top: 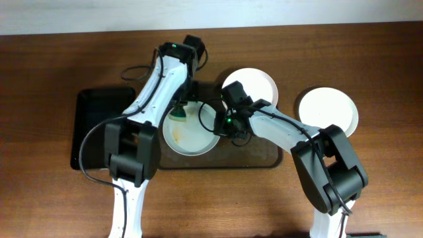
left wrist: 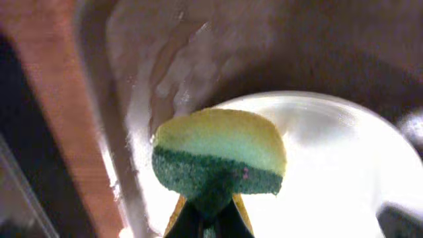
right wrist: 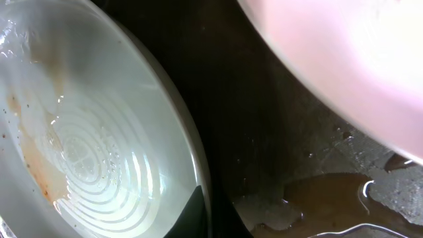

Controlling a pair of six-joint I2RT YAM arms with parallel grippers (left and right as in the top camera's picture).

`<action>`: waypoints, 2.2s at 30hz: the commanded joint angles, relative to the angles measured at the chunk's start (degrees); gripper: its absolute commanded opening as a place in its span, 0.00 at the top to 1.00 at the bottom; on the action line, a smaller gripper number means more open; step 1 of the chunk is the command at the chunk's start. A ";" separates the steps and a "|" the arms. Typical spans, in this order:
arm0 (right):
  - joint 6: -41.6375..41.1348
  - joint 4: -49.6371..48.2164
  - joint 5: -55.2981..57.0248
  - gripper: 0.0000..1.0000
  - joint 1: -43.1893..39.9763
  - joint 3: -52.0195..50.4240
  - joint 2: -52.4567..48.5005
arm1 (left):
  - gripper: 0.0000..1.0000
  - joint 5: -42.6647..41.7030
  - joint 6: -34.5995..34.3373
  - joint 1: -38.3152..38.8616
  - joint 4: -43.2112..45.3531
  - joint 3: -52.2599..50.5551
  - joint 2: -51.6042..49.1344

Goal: Clean dirty plates on tray and stack at the side
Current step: 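Scrub the plate with the sponge while the right gripper holds it, then lift the plate with the right gripper and stack it on the cleaned plate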

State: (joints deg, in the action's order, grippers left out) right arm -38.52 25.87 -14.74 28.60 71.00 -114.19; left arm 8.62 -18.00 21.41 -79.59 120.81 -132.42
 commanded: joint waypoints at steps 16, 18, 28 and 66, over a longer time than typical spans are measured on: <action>0.81 0.48 -0.04 0.96 0.46 0.04 -0.96 | 0.99 -1.27 -0.46 -0.24 17.57 -22.60 2.36; 0.81 0.48 -0.04 0.96 0.46 0.04 -0.96 | 0.99 -1.05 -0.46 -0.17 24.57 -27.52 2.36; 0.81 0.92 -0.04 0.96 0.46 0.04 -0.96 | 0.99 3.45 -2.34 -1.86 31.21 -22.32 2.82; 8.33 22.49 24.61 0.96 0.31 3.21 21.70 | 0.99 -9.81 -1.73 -11.10 8.41 2.12 2.78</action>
State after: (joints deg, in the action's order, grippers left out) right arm -30.89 46.46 1.32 28.91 73.67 -93.71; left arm 0.97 -19.55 10.83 -71.42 122.10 -129.86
